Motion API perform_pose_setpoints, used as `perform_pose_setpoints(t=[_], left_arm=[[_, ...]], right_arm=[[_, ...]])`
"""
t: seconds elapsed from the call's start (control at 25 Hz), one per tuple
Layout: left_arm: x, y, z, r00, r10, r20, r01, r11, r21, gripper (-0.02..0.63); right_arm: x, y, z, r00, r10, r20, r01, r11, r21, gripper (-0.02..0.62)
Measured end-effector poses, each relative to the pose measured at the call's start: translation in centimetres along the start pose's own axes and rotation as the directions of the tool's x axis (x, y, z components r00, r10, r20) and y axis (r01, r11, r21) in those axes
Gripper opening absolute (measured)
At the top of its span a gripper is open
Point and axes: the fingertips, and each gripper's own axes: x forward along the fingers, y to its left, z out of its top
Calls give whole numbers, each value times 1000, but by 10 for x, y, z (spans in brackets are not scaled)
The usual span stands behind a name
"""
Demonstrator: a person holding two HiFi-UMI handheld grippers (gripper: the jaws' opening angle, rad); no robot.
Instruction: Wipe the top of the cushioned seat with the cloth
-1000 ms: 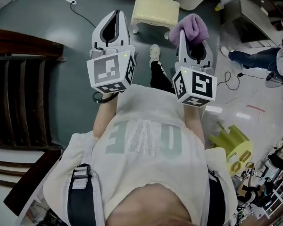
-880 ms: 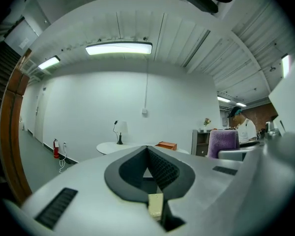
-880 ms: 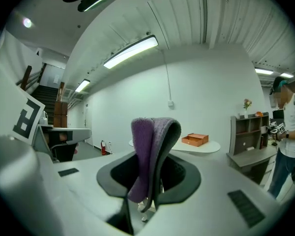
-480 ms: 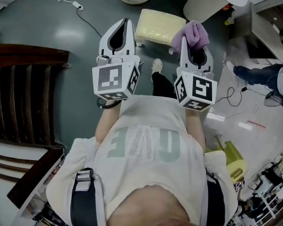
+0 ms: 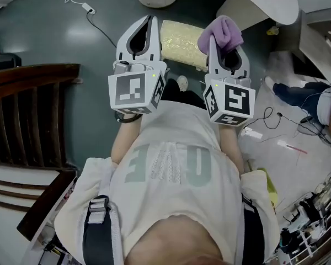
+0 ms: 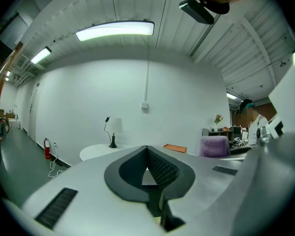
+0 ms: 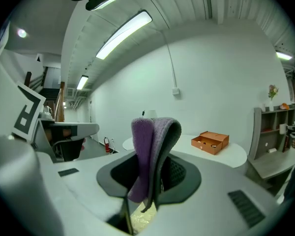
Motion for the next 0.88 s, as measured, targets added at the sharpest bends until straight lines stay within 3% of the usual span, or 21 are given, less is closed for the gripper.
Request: perform_pose_setpoints(t=[0.16,0.44,0.88], left_arm=[[23,16,-3,1000,-18,-11,18,1000,-7,6],[52,29,2,997,-77,-6,77,997,-6,6],[55,32,4,995,-103,11,103,995,-9,6]], right_arm=[[21,6,2,1000,5,-9,-5,1000,-5,95],[41,5,1,998,-57,-31,57,998,1,95],[49,4,8,995,-96,-4,96,995,-8,95]])
